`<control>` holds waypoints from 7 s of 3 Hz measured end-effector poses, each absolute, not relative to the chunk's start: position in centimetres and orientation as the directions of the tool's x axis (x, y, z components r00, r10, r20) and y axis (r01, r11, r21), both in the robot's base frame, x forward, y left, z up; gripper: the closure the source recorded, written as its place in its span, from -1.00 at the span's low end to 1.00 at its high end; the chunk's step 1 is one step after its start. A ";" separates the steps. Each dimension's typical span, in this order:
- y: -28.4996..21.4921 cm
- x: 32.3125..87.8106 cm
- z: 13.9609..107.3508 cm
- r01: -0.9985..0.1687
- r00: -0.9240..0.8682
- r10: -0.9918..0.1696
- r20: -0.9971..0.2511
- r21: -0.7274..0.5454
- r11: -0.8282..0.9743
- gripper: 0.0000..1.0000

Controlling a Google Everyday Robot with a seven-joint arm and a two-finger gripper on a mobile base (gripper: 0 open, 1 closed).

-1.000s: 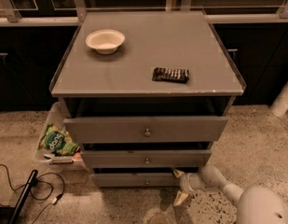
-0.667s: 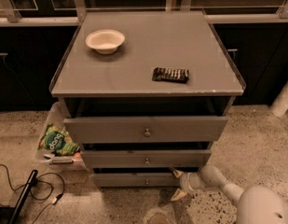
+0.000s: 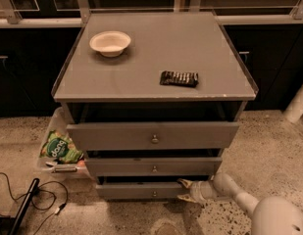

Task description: Open bottom drawer

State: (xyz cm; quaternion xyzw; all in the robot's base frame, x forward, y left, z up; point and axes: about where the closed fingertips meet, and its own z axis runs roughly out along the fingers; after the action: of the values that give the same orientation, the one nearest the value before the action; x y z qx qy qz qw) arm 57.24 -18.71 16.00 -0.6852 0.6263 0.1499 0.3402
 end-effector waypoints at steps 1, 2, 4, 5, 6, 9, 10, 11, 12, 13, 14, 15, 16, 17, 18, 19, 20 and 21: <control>-18.7 57.2 16.5 -0.960 0.170 -0.756 -0.632 -0.278 0.016 0.77; -20.0 56.6 18.3 -0.958 0.139 -0.757 -0.638 -0.279 0.060 0.86; -19.9 56.5 18.3 -0.959 0.138 -0.757 -0.639 -0.278 0.061 0.02; -19.9 56.5 18.3 -0.959 0.138 -0.757 -0.639 -0.278 0.061 -0.45; -19.9 55.6 16.0 -0.971 0.111 -0.752 -0.649 -0.233 0.058 -0.91; -20.7 53.7 16.6 -0.977 0.083 -0.766 -0.638 -0.204 0.064 -0.16; -25.7 53.2 23.1 -0.950 0.064 -0.821 -0.568 -0.288 0.125 0.30; -27.7 48.6 28.1 -0.937 0.068 -0.831 -0.552 -0.322 0.137 0.77; -25.3 44.8 27.0 -0.957 0.075 -0.815 -0.574 -0.272 0.103 0.71; -23.1 48.4 22.6 -0.966 0.070 -0.831 -0.553 -0.244 0.080 0.25; -21.1 51.6 22.7 -0.963 0.112 -0.832 -0.543 -0.267 0.045 -0.22; -21.1 51.5 22.7 -0.963 0.112 -0.832 -0.544 -0.266 0.044 -0.67; -21.1 51.5 22.7 -0.963 0.112 -0.832 -0.544 -0.266 0.043 -1.00; -21.1 51.5 22.7 -0.963 0.112 -0.832 -0.544 -0.265 0.043 -1.00; -21.0 52.4 20.9 -0.965 0.097 -0.828 -0.553 -0.255 0.057 -1.00; -20.8 53.2 17.9 -0.973 0.070 -0.819 -0.569 -0.221 0.070 -1.00; -20.8 53.4 15.5 -0.979 0.051 -0.814 -0.578 -0.190 0.074 -1.00; -20.8 53.2 14.2 -0.985 0.042 -0.807 -0.590 -0.162 0.067 -1.00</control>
Offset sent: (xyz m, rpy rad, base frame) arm -0.1906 -0.0478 0.0242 0.1306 0.1966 -0.1409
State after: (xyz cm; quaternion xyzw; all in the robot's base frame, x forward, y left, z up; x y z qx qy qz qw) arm 53.23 -20.76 14.18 -0.6644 0.6740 0.1579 0.2818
